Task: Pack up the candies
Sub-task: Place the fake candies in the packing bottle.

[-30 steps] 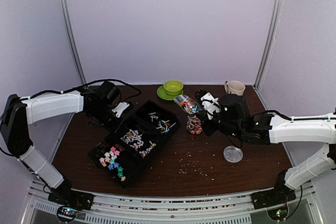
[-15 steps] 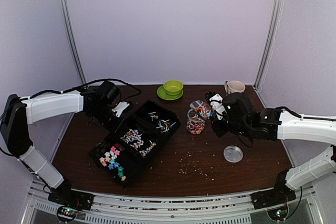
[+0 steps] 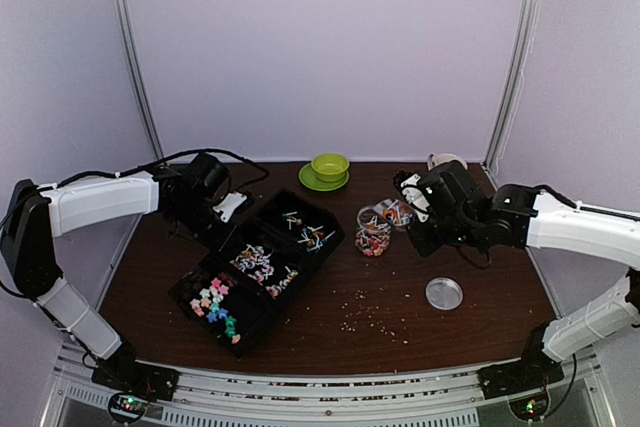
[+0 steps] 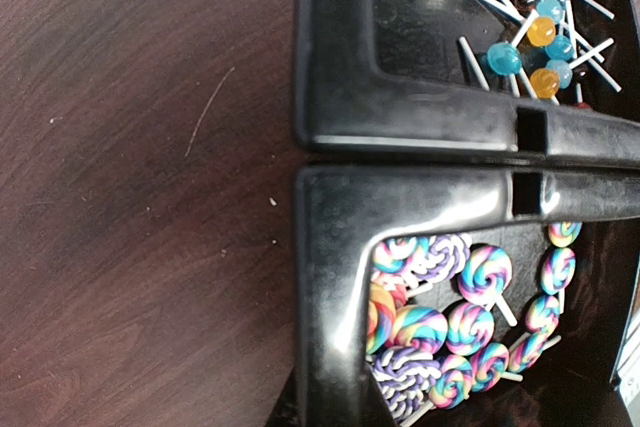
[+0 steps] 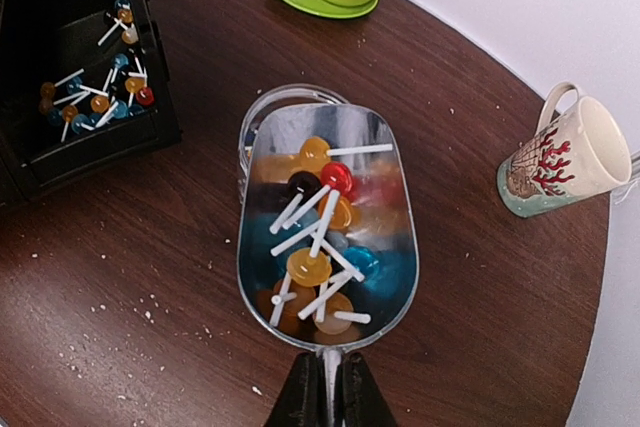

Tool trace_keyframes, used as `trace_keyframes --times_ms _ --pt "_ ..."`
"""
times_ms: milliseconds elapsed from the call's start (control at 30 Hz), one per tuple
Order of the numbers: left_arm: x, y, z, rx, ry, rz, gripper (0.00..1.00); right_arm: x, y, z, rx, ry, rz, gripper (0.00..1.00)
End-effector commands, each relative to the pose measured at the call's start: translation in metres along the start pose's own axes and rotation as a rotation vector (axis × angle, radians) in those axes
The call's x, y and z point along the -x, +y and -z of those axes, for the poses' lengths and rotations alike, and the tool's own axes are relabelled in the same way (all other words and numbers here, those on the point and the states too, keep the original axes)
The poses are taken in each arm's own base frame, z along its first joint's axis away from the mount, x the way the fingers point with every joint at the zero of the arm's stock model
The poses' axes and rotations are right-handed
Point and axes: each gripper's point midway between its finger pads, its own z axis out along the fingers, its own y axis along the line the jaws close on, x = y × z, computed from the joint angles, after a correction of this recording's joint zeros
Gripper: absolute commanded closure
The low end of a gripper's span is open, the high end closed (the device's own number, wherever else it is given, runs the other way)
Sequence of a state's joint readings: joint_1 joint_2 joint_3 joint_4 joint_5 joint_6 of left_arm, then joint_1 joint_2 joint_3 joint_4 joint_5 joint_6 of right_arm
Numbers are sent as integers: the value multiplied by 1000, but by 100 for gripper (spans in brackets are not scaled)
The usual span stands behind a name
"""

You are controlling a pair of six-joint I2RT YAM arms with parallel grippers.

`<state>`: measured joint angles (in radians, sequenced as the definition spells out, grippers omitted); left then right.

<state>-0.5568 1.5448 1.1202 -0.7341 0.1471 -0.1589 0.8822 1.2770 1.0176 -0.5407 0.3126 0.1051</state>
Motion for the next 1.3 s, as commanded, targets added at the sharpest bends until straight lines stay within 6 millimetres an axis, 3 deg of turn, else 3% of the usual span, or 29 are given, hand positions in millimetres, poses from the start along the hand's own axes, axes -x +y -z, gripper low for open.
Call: trace_keyframes --times_ms 0,1267 --pt "38 -9 25 -44 -144 2 100 -2 -4 1 -3 62 -1 100" --pt "38 -9 24 -44 -141 5 100 -2 -5 -1 20 278 77 100"
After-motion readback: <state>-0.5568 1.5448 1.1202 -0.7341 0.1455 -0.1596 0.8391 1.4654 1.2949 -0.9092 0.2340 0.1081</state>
